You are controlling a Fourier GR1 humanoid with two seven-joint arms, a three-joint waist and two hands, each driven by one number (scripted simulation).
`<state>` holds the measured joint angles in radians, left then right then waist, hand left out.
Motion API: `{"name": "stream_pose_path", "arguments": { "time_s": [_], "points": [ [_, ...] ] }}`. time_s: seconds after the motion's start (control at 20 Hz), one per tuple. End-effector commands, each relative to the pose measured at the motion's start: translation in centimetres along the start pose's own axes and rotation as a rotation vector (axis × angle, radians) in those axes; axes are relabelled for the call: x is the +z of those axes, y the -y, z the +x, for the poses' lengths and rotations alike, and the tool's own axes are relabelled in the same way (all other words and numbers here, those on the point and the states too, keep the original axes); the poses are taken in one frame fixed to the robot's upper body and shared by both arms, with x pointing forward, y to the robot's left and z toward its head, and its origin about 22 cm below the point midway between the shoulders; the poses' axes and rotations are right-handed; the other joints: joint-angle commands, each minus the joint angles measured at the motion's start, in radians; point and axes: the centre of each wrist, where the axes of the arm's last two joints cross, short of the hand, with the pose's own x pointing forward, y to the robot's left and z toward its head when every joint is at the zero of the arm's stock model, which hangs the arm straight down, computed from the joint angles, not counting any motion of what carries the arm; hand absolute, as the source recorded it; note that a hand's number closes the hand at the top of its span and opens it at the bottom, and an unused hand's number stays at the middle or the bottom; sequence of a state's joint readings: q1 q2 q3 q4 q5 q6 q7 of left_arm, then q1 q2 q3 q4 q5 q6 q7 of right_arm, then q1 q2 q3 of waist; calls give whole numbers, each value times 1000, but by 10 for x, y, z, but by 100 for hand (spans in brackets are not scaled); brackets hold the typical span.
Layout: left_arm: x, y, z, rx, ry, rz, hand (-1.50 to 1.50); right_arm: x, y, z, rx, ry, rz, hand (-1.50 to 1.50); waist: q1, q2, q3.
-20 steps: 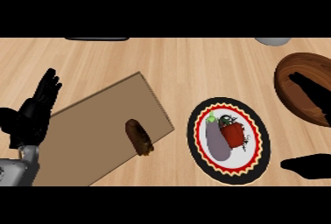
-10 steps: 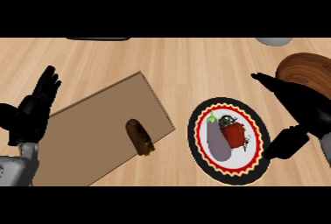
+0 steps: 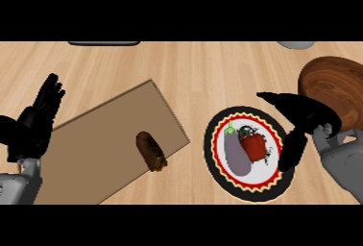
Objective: Pick the bell pepper from the plate and place it in the bowl
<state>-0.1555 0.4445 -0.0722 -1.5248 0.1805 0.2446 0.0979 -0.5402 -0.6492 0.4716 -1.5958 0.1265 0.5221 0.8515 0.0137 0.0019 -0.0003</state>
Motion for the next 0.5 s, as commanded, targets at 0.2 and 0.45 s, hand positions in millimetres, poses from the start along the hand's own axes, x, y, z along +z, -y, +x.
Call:
{"name": "stream_pose_path", "arguments": {
  "time_s": [0.2, 0.45],
  "points": [
    [-3, -18, -3, 7, -14, 8, 0, -12, -29, 6, 130, 1, -94, -150, -12, -2, 0],
    [6, -4, 1, 1, -3, 12, 0, -10, -39, 3, 140, -8, -147, -150, -12, -3, 0]
  ]
}}
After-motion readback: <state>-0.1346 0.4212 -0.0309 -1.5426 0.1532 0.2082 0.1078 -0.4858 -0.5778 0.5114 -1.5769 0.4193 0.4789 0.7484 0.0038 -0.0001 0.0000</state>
